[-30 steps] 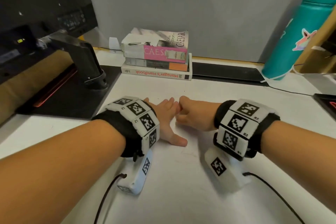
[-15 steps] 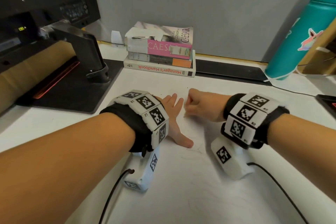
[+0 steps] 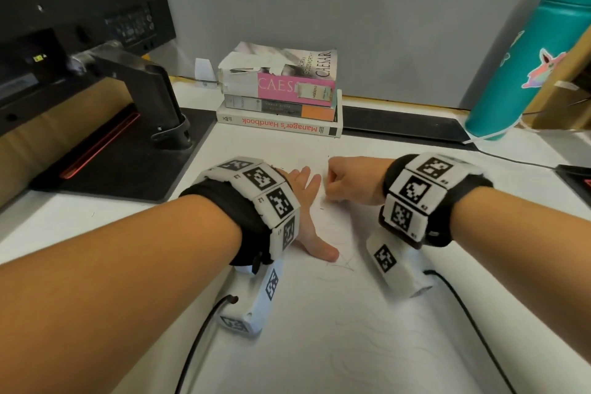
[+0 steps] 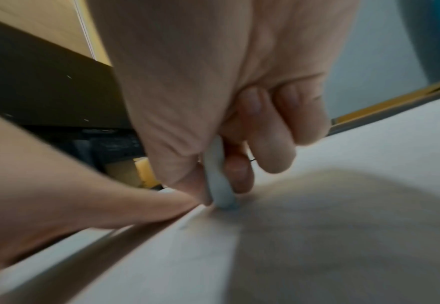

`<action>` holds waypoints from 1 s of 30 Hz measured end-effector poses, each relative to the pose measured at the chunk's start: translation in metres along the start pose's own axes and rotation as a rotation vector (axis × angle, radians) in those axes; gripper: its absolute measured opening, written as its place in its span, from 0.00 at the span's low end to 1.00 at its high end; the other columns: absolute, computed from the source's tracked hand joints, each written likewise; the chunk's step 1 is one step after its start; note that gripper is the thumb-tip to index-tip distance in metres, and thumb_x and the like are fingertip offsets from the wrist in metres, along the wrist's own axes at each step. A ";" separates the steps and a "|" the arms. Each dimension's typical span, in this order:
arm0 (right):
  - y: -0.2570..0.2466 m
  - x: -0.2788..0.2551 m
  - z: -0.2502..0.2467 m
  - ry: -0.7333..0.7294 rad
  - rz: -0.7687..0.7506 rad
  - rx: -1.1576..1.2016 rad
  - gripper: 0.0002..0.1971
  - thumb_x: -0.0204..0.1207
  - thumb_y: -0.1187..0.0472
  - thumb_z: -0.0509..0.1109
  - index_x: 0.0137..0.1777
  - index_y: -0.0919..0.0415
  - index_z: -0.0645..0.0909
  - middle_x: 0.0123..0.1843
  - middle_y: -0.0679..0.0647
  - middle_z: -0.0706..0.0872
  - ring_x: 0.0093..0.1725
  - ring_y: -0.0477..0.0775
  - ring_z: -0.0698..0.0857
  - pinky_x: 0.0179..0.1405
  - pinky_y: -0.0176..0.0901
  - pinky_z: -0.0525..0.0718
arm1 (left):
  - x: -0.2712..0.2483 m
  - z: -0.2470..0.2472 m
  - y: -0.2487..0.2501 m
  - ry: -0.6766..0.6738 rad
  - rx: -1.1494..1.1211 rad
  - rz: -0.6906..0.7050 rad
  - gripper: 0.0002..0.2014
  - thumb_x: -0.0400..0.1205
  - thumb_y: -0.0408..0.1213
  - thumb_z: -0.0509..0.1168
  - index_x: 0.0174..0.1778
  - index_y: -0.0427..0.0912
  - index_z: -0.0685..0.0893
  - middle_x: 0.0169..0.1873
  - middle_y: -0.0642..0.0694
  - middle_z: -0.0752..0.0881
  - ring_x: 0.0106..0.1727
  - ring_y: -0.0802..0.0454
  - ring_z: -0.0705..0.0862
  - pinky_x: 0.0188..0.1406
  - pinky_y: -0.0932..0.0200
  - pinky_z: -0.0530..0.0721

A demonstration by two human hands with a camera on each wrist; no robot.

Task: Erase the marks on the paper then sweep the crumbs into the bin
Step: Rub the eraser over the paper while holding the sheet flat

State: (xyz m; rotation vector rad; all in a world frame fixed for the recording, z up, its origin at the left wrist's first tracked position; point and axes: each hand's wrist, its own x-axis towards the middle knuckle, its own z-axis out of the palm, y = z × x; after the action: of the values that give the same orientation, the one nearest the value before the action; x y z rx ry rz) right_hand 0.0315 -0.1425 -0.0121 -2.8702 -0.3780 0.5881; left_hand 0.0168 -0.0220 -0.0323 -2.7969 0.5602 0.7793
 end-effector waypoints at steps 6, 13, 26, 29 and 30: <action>-0.001 0.001 -0.001 0.011 -0.001 0.062 0.05 0.79 0.60 0.62 0.47 0.62 0.76 0.36 0.50 0.78 0.35 0.47 0.75 0.38 0.34 0.73 | 0.000 0.001 -0.001 -0.004 0.001 0.001 0.60 0.70 0.72 0.61 0.82 0.47 0.29 0.82 0.47 0.30 0.84 0.48 0.34 0.78 0.38 0.36; -0.001 0.004 0.002 0.024 -0.014 0.118 0.05 0.79 0.60 0.64 0.48 0.63 0.76 0.43 0.55 0.81 0.41 0.51 0.77 0.38 0.36 0.74 | 0.000 0.000 -0.001 -0.010 -0.008 0.004 0.60 0.70 0.72 0.62 0.82 0.47 0.29 0.82 0.47 0.30 0.84 0.49 0.34 0.78 0.38 0.36; -0.003 0.001 0.013 0.015 -0.038 0.012 0.14 0.79 0.56 0.63 0.55 0.59 0.62 0.46 0.55 0.80 0.41 0.53 0.77 0.45 0.43 0.77 | 0.003 0.003 -0.005 0.007 -0.027 0.015 0.61 0.68 0.74 0.62 0.82 0.48 0.29 0.82 0.48 0.30 0.84 0.49 0.35 0.78 0.36 0.37; 0.008 -0.005 0.005 0.029 0.029 0.066 0.11 0.78 0.56 0.64 0.52 0.57 0.64 0.38 0.48 0.77 0.36 0.49 0.74 0.37 0.39 0.73 | 0.003 0.004 -0.004 0.008 -0.005 0.014 0.61 0.69 0.74 0.61 0.82 0.46 0.29 0.82 0.48 0.30 0.84 0.49 0.35 0.78 0.37 0.37; 0.010 -0.005 0.001 0.051 0.057 0.038 0.10 0.78 0.56 0.64 0.51 0.56 0.65 0.36 0.47 0.76 0.34 0.47 0.73 0.37 0.38 0.72 | 0.002 0.003 -0.003 0.008 0.002 0.009 0.61 0.69 0.74 0.60 0.82 0.46 0.28 0.82 0.48 0.30 0.84 0.49 0.35 0.78 0.37 0.37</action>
State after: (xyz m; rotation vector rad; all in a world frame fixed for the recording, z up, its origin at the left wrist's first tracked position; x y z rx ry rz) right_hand 0.0286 -0.1537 -0.0138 -2.8612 -0.2748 0.5241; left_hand 0.0186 -0.0188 -0.0357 -2.7987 0.5751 0.7699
